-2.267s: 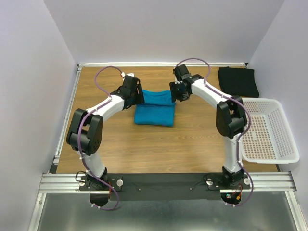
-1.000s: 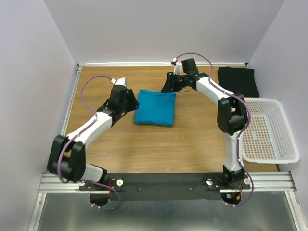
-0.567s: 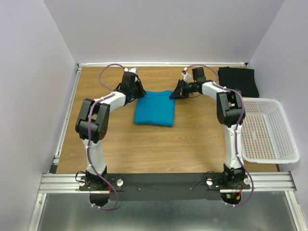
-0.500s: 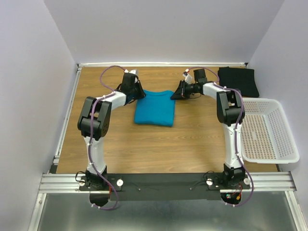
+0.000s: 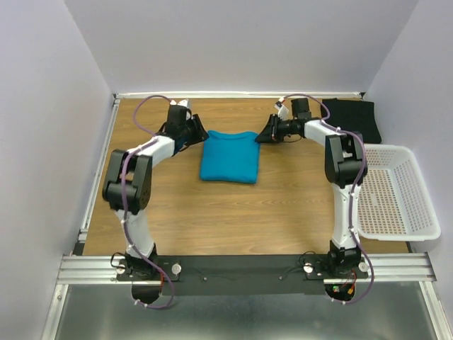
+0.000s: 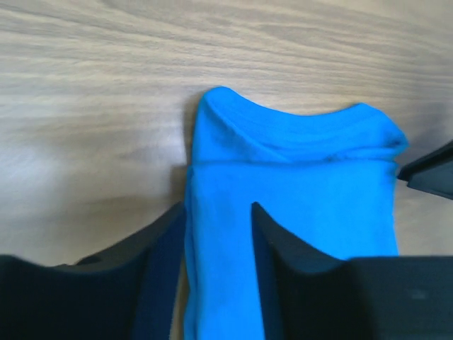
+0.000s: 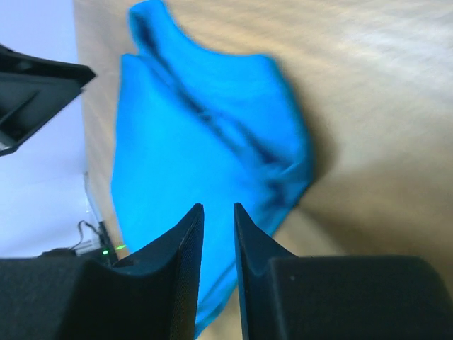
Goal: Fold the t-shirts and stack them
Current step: Fold the tshirt
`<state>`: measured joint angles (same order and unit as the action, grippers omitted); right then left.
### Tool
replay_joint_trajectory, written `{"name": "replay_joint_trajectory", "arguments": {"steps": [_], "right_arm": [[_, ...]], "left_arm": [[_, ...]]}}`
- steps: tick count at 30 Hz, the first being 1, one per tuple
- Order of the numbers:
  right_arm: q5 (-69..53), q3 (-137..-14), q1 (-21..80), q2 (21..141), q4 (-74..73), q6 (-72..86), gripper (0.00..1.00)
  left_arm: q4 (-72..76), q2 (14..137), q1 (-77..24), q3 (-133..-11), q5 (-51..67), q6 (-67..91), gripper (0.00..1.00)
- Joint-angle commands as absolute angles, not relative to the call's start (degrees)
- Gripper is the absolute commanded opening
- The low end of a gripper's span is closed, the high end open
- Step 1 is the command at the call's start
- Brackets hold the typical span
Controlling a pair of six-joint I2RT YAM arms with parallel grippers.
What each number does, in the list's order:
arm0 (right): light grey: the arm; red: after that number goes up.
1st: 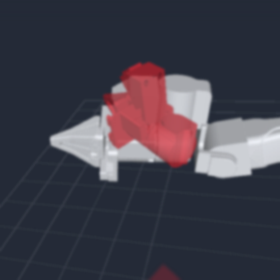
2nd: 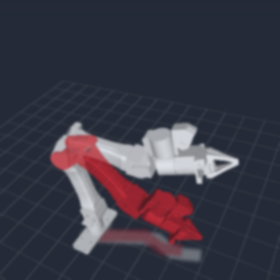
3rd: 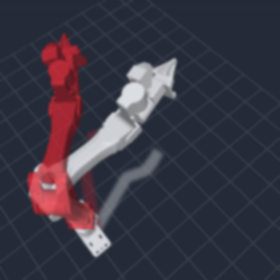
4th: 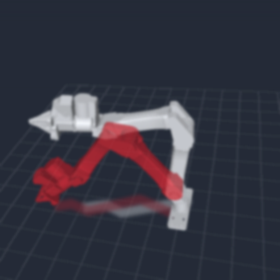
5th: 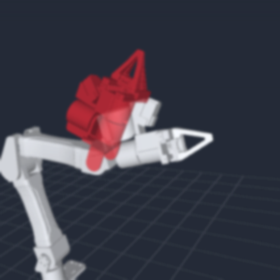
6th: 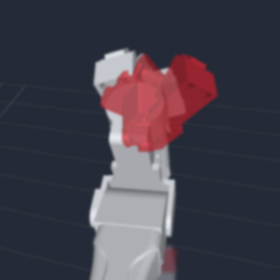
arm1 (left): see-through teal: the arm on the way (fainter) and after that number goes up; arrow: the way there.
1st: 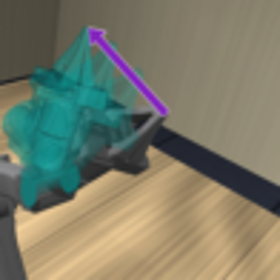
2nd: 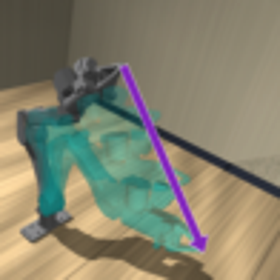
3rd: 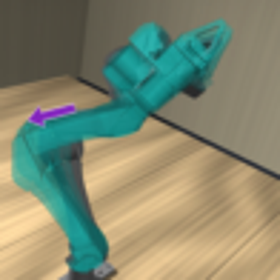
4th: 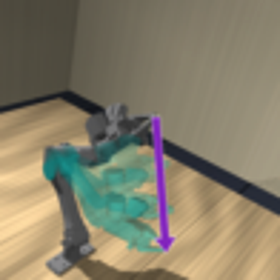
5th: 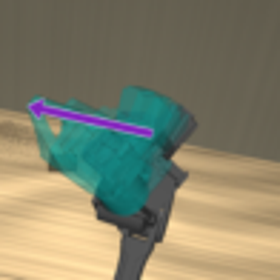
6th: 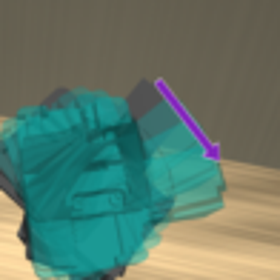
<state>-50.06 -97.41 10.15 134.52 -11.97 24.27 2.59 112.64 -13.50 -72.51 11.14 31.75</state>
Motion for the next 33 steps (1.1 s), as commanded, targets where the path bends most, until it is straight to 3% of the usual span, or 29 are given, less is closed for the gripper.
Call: {"name": "replay_joint_trajectory", "arguments": {"steps": [1,5,9,14,24,29,32,33], "right_arm": [[-52.8,-92.8,12.5,125.5,-11.9,25.3,0.32],[-56.2,-86.1,15.4,119.6,-11.8,26.5,0.32],[-59.1,-80.4,17.9,116.8,-11.3,27.3,0.32],[-61.2,-77.3,21.4,120.2,-10.5,26.4,0.31],[-54.8,-71.5,15.4,131.3,-10.1,21.8,0.23],[-53.1,-69.5,14.5,126.7,-10.4,21.9,0.23],[-54.0,-70.1,15.5,121.7,-10.4,23.6,0.23],[-54.4,-71.2,16.7,119.4,-10.4,24.2,0.24]], "left_arm": [[2.1,101.0,-13.6,-67.4,11.4,31.0,0.56],[2.3,90.8,-15.5,-59.3,13.2,32.1,0.57],[2.8,87.5,-18.6,-53.3,13.5,32.6,0.50],[4.6,92.0,-18.8,-48.3,13.6,33.7,0.34],[4.1,99.8,-18.8,-45.4,12.7,38.6,0.22],[3.3,95.4,-18.8,-44.1,11.8,38.4,0.22],[1.0,90.6,-18.8,-44.5,11.2,38.0,0.29],[0.1,89.0,-18.8,-45.0,10.1,37.8,0.37]]}}
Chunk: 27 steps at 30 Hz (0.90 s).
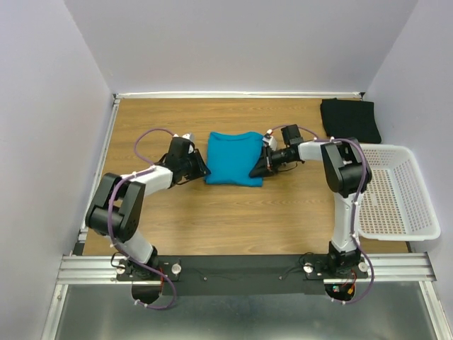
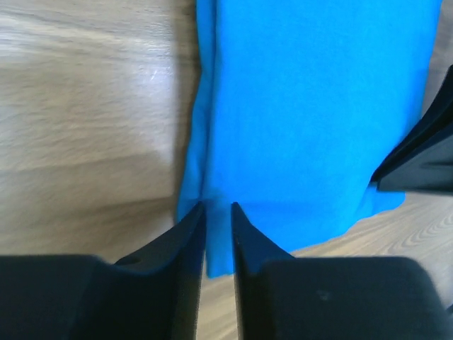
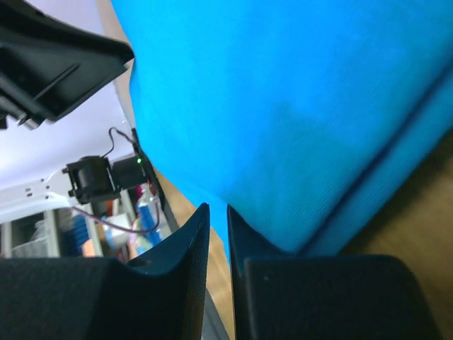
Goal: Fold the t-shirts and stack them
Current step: Fold the tshirt
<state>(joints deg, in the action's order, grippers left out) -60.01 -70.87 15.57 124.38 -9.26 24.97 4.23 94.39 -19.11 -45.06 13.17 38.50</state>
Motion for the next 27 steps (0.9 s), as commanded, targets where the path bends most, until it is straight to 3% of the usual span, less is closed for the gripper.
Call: {"name": "replay_joint_trajectory", "arguments": {"steps": [1,13,21,27], "right_arm": [[-54.8,-72.0,17.6,118.6,-10.5,25.3,0.24],[-54.3,-84.9,32.3,124.1,-5.9,33.7,0.22],[-56.2,-81.4,33.5,137.3,6.1,37.8,0.16],[-50.5,-80.0,33.4,139.1,6.8,37.4,0.16]], "left_arm": [[-1.4,85.9,-18.8,-45.3,9.3,37.5,0.41],[-11.2,64.3,-15.6,-41.9,-12.2,34.8,0.79],[-14.1,56.7,-15.5,-38.1,-11.2,34.8,0.81],[-14.7,53.7,-15.5,-36.4,-9.1,34.8,0.81]]}}
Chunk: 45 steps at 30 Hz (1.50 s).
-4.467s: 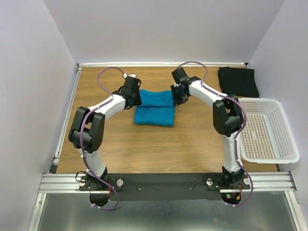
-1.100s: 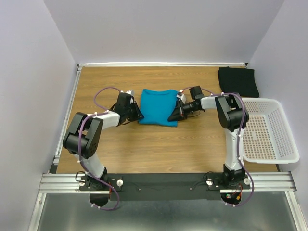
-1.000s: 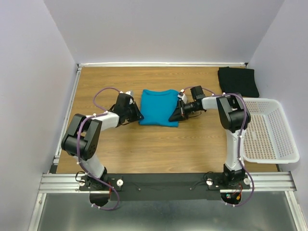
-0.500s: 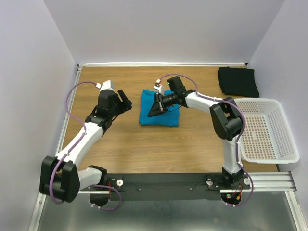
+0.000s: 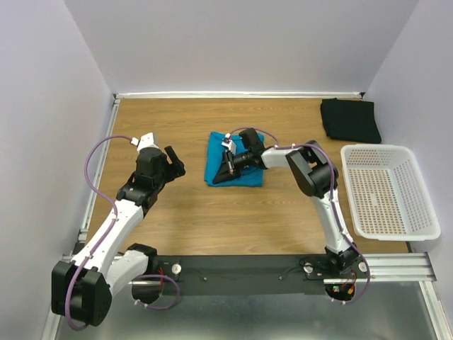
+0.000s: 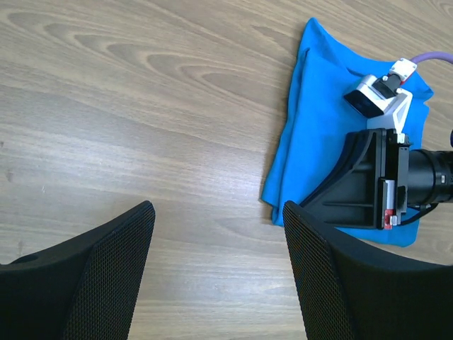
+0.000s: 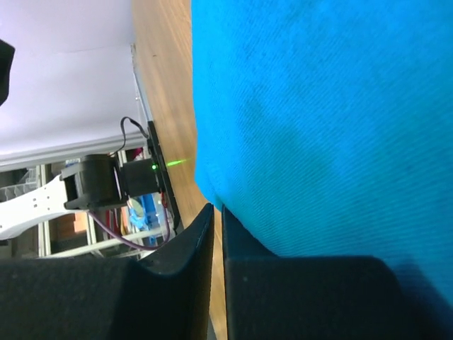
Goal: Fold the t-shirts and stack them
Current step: Fold the tshirt
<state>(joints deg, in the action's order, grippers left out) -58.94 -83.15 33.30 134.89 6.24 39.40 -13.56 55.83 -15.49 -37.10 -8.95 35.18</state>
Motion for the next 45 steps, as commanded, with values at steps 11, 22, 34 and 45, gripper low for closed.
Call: {"name": "replay_joint_trajectory", "arguments": {"steps": [11,22,34,45], "right_arm": [[-44.7,-71.2,30.9,115.9,6.0,37.9,0.19],[-47.1,-55.0,20.9,109.3,5.4,31.8,0.18],[-46.1,-50.6,15.3,113.6,5.1,26.9,0.18],[-16.7,-58.5,15.2,89.9,-19.6,22.9,0.61]], "left_arm": [[-8.6,58.7,-17.9,-37.2,-0.9,35.7,0.78],[1.0,82.8,-26.2,-46.7,3.5,37.5,0.34],[4.5,100.4,-26.5,-46.9,4.8,45.3,0.24],[-6.8,82.8,-35.0,-52.1,-15.4,36.9,0.76]]}}
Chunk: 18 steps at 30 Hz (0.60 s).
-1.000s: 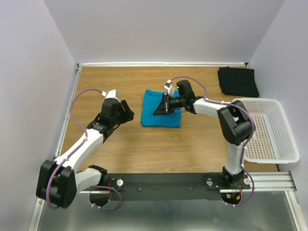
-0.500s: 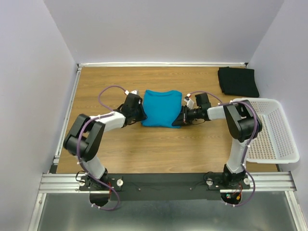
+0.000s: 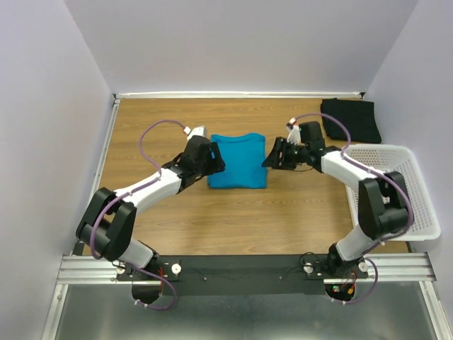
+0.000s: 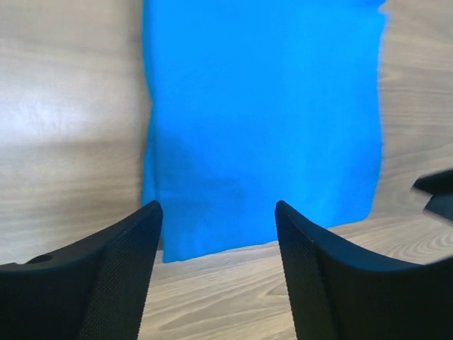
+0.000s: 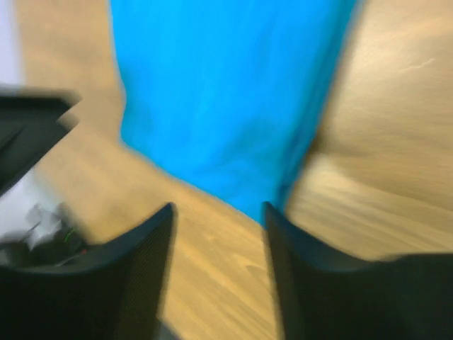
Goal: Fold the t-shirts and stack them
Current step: Fold the tshirt
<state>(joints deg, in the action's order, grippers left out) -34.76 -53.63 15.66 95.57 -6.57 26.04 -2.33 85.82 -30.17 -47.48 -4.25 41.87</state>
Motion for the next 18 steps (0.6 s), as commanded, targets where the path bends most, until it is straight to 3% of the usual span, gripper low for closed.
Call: {"name": "replay_joint_trajectory", "arguments": {"steps": [1,4,9,15,18], "right_arm": [[-8.9,-59.7,15.1,89.3,-21.8,22.8,0.69],[3.2,-64.4,14.7,88.0,-28.4,22.8,0.84],[5.4,-64.4,12.0,86.5,-31.7,27.2,0.99],[2.8,-61.3,6.1,84.6,-33.3,30.2,1.00],[2.5,-60.5,4.8,83.6,-33.6,30.2,1.00]], "left_arm": [[-7.2,82.9,-36.3,-54.6,-16.7,34.1,0.77],[-7.9,86.8,-43.0,-60.2,-20.6,25.5,0.78],[-8.1,93.4,-53.1,-67.0,-27.5,14.3,0.75],[-5.5,100.0,-58.5,-71.7,-27.8,8.0,0.63],[-6.1,103.7,-59.8,-73.6,-27.0,7.1,0.63]]}}
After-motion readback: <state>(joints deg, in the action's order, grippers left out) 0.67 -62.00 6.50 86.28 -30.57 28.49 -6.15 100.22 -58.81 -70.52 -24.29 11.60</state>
